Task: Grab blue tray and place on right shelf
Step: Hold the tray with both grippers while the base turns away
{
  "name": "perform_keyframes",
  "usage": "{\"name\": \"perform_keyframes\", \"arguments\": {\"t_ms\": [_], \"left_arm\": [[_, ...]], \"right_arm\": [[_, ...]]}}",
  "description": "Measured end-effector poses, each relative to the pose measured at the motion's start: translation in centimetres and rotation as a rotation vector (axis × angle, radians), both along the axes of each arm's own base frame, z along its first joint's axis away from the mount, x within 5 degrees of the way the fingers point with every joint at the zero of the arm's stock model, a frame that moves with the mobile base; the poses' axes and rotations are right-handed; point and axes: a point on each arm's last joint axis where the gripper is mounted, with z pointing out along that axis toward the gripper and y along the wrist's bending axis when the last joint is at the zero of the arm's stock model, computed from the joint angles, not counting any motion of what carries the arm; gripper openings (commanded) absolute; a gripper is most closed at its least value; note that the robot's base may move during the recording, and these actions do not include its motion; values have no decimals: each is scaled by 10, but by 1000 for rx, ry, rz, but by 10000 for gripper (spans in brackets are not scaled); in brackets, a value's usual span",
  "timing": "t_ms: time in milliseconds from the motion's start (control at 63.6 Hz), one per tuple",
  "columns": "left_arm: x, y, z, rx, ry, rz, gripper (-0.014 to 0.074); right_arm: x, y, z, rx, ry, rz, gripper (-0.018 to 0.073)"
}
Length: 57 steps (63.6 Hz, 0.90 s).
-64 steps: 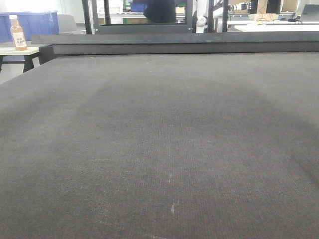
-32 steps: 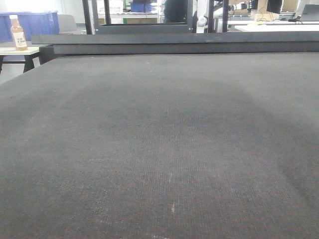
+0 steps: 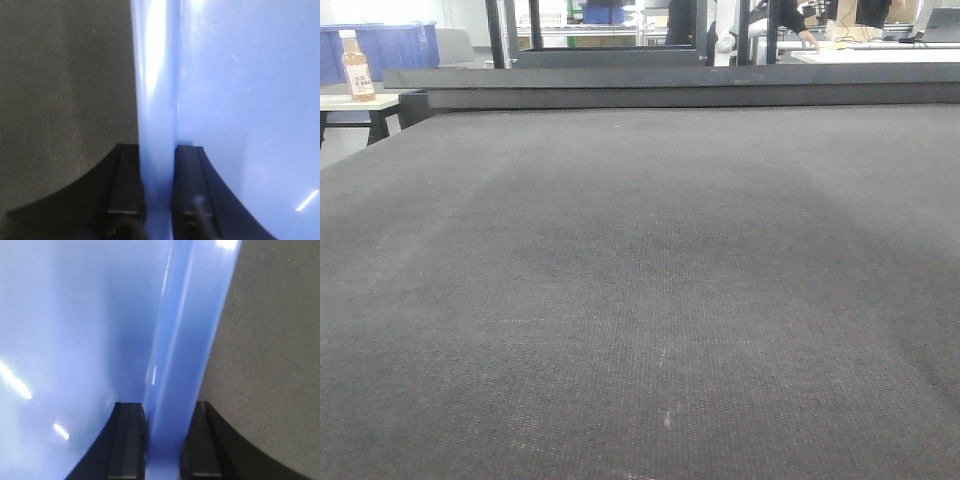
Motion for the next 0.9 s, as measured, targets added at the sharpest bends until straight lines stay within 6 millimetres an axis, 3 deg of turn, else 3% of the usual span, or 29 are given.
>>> {"name": "perform_keyframes", "arguments": {"t_ms": [896], "left_arm": [[27,-20,-37,10,111,1,-48]], "right_arm": [[1,-2,0,-29,-10,-6,58]]}}
